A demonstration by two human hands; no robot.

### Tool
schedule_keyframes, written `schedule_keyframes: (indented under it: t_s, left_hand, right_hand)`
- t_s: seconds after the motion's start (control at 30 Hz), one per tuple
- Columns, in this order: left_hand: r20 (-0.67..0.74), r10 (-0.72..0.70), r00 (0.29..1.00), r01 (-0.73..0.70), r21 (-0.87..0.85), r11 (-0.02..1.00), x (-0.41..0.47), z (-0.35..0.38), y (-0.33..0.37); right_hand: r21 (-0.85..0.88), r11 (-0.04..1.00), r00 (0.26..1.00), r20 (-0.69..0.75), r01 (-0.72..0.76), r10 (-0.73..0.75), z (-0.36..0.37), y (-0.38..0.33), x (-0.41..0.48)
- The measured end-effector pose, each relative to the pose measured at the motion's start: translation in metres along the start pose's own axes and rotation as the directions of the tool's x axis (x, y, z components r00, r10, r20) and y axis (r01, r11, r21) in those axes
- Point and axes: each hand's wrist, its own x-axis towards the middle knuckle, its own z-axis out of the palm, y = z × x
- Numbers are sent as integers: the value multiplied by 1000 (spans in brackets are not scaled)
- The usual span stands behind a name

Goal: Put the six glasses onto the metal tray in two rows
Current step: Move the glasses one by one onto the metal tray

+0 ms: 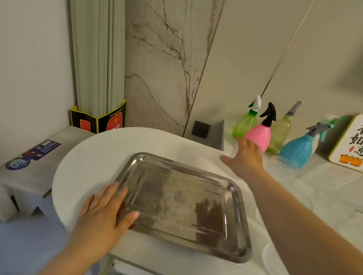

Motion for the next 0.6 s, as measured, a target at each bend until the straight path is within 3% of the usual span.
schedule_keyframes:
  t_s: [0.13,0.23,0.33,0.43,0.6]
  left_hand:
    - [-61,-38,997,38,-5,999,7,1,-8]
    - [-43,-10,999,10,10,1000,7,5,-10]
    - [-46,8,999,-7,16,1000,8,5,-14]
    - [-24,10,1000,-9,43,999,8,4,-14]
    - [2,7,1000,-7,9,1000,7,0,-13]
  right_hand:
    - [-92,985,986,60,-148,154,-20,7,36]
    - [-183,968,967,156,-172,201,-16,14,52]
    - [-149,967,951,203,-204,232,-7,22,61]
    - [-158,962,950,187,-222,250,-1,29,64]
    - [-18,962,958,85,-273,274,-1,31,60]
